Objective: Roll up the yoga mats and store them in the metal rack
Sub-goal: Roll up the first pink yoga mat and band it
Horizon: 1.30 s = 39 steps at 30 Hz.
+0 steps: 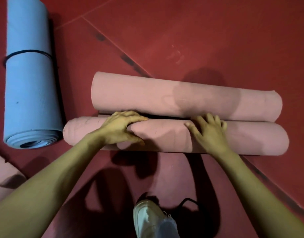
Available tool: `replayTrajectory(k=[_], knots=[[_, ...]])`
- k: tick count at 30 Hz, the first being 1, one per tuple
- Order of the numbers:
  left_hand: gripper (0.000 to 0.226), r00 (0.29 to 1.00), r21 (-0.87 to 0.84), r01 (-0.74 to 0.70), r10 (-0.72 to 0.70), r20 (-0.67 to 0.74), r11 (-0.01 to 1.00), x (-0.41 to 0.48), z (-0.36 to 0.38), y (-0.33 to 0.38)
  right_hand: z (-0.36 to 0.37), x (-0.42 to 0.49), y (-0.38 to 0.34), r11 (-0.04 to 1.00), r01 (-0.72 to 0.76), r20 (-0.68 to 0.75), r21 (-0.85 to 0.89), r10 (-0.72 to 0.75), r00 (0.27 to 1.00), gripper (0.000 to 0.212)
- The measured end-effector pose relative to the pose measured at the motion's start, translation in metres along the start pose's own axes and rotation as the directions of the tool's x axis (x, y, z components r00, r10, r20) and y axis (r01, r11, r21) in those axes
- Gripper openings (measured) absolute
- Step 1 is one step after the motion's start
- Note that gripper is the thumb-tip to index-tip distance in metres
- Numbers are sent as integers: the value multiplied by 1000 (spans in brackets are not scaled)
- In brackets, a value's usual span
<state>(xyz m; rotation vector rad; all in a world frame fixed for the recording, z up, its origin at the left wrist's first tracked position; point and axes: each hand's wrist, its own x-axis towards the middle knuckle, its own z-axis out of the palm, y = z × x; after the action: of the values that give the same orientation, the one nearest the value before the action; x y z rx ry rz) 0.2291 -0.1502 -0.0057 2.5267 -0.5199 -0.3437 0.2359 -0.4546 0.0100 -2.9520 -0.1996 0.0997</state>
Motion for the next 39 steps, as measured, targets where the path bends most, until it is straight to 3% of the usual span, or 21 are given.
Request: replayTrajectory(k=[3, 8, 9, 11, 13, 15, 17, 19, 21, 25, 29, 31, 35, 39], knots=[[89, 1000, -4, 0, 0, 10, 1000, 2, -2, -2, 3, 26, -2, 992, -123, 111, -33, 126, 986, 55], [108, 992, -62, 55, -48, 118, 997, 15, -17, -2, -7, 59, 4, 989, -82, 170, 125, 60, 984, 66], [105, 992, -63, 95, -89, 90, 993, 21, -21, -4, -9, 60, 8, 989, -83, 160, 125, 62, 985, 65], [80, 967, -18, 200, -201, -156, 980, 33, -25, -6, -6, 51, 16, 994, -9, 84, 110, 0, 996, 73], [47, 874, 68, 328, -275, -401, 942, 47, -18, 1, 1, 37, 21, 985, 117, 34, 131, -122, 992, 83], [25, 836, 85, 361, -282, -471, 929, 58, -5, 13, 9, 29, 26, 974, 168, 37, 149, -176, 984, 89], [22, 835, 14, 301, -257, -487, 953, 60, 8, 18, 11, 33, 28, 975, 155, 45, 161, -164, 985, 94], [34, 843, 9, 230, -194, -501, 973, 56, 12, 13, 7, 44, 27, 979, 142, 61, 146, -152, 986, 98], [48, 870, 131, 204, -118, -478, 970, 48, 13, 7, 1, 57, 26, 983, 138, 110, 124, -152, 982, 100], [85, 946, 239, 94, -11, -324, 966, 31, 14, 1, -7, 80, 29, 978, 167, 193, 122, -189, 963, 89], [107, 973, 223, 105, -53, -226, 969, 45, -3, -8, -2, 86, 27, 962, 208, 42, 176, -219, 975, 76], [115, 988, 293, 100, -61, -141, 951, 53, -12, -11, -1, 89, 23, 963, 212, 16, 164, -218, 976, 76], [120, 995, 413, 93, -71, -69, 906, 63, -17, -14, -8, 95, 26, 959, 280, 189, 34, -282, 941, 108], [116, 991, 398, 123, -92, -98, 909, 66, -19, -11, -10, 101, 25, 947, 318, 263, -42, -297, 918, 129]])
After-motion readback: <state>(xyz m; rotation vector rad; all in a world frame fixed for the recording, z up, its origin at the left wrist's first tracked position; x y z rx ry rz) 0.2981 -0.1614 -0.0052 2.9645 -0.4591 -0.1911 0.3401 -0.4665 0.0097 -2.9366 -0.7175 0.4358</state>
